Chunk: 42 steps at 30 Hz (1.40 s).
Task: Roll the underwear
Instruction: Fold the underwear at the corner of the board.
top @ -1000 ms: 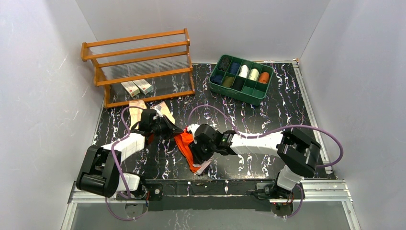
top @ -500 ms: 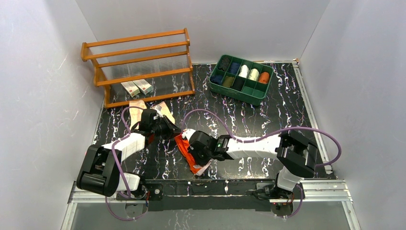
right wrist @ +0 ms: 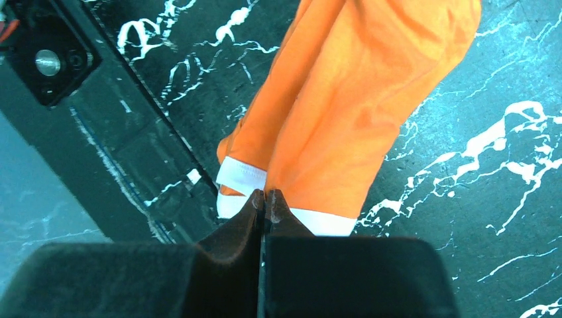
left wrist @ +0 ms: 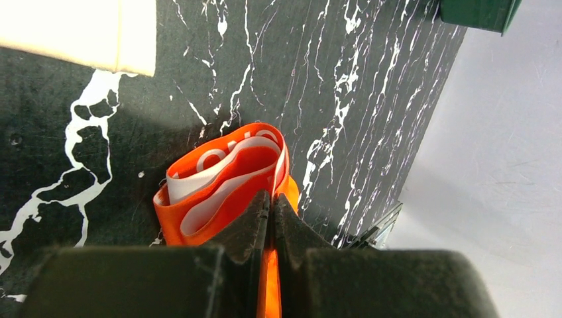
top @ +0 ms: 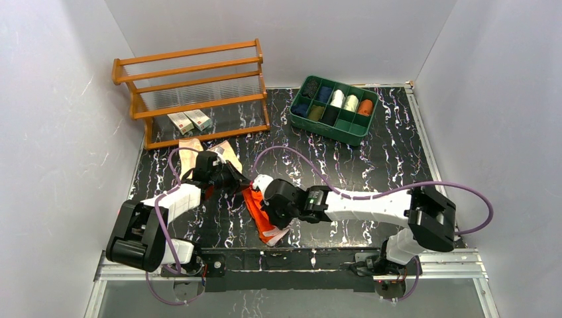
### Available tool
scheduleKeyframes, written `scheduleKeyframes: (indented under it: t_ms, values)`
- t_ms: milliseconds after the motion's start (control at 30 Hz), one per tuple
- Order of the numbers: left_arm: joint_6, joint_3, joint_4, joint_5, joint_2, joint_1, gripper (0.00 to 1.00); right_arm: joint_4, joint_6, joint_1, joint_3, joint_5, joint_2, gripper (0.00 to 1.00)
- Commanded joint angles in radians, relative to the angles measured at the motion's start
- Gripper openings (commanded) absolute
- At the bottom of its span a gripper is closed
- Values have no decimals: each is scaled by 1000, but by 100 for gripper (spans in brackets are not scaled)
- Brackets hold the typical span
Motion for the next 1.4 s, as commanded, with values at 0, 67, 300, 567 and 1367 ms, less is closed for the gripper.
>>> scheduleKeyframes:
  t_ms: [0, 67, 300, 567, 1367]
  values:
    - [39, 8, -61, -22, -37, -1, 0, 4, 2, 8, 13, -73, -50, 5]
    - [58, 8, -89, -39, -47, -2, 0, 9, 3, 8, 14, -119, -38, 5]
    - [145, 4, -191, -118, -78, -1, 0, 24, 26, 33, 19, -155, 7, 7]
    - [162, -31, -213, -172, -95, -2, 0, 5, 71, 97, 79, -102, 82, 11]
    - [134, -88, -196, -219, -177, -2, 9, 176, 140, 180, 86, -192, 80, 64]
